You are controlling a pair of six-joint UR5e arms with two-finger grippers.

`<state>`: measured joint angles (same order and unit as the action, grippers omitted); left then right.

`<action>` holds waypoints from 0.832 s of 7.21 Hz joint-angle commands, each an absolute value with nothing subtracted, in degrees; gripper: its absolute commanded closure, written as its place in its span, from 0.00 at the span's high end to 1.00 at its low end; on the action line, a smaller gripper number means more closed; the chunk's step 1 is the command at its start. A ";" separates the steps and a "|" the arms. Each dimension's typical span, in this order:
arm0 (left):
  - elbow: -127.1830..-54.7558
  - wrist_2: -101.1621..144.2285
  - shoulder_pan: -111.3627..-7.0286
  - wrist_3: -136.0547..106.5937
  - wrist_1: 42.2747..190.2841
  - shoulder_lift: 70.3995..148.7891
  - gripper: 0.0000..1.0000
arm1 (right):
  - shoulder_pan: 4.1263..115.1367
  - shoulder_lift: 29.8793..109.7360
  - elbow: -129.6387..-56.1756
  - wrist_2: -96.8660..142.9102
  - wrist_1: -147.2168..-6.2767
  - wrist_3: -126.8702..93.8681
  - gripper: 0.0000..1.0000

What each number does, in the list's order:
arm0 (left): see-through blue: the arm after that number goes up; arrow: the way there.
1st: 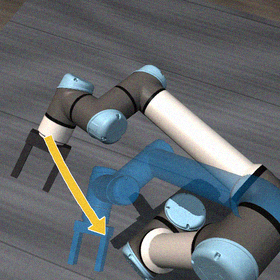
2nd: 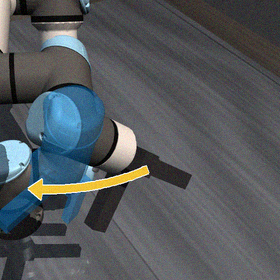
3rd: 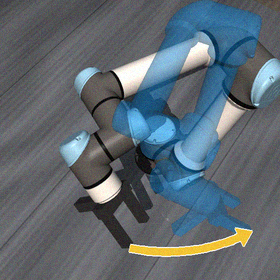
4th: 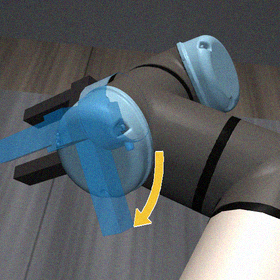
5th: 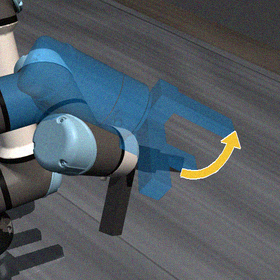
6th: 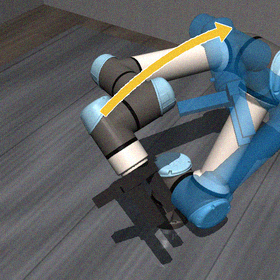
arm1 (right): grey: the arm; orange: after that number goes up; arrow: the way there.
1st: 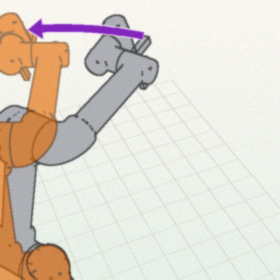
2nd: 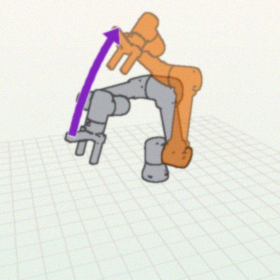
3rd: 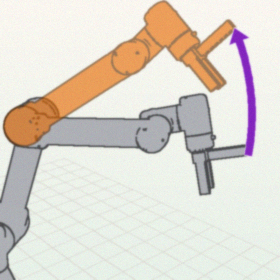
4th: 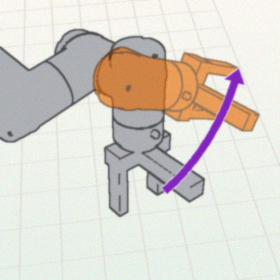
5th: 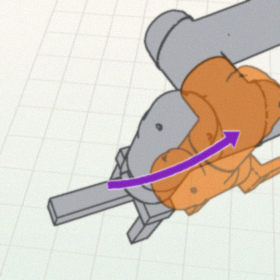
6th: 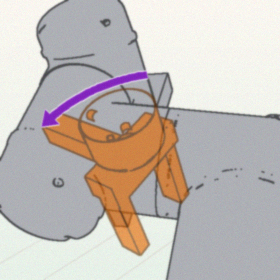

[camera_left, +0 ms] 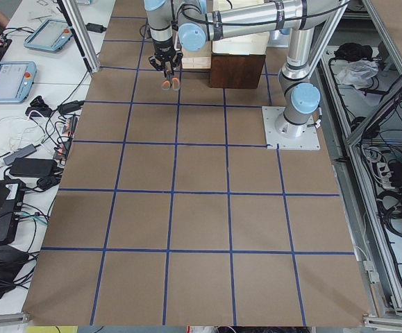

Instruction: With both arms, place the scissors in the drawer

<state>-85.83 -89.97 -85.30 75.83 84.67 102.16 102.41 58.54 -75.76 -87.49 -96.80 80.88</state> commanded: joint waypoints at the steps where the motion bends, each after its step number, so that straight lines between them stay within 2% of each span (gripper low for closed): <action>1: -85.78 -90.00 -86.40 74.97 84.73 102.04 0.00 | 102.57 58.36 -75.85 -87.89 -100.97 80.86 1.00; 6: -85.87 -89.65 -91.14 68.21 85.25 101.95 0.00 | 103.10 60.54 -76.11 -88.77 -102.13 79.89 1.00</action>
<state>-85.86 -89.69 -90.28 69.21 85.33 102.00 103.10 59.32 -76.11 -88.64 -102.03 80.14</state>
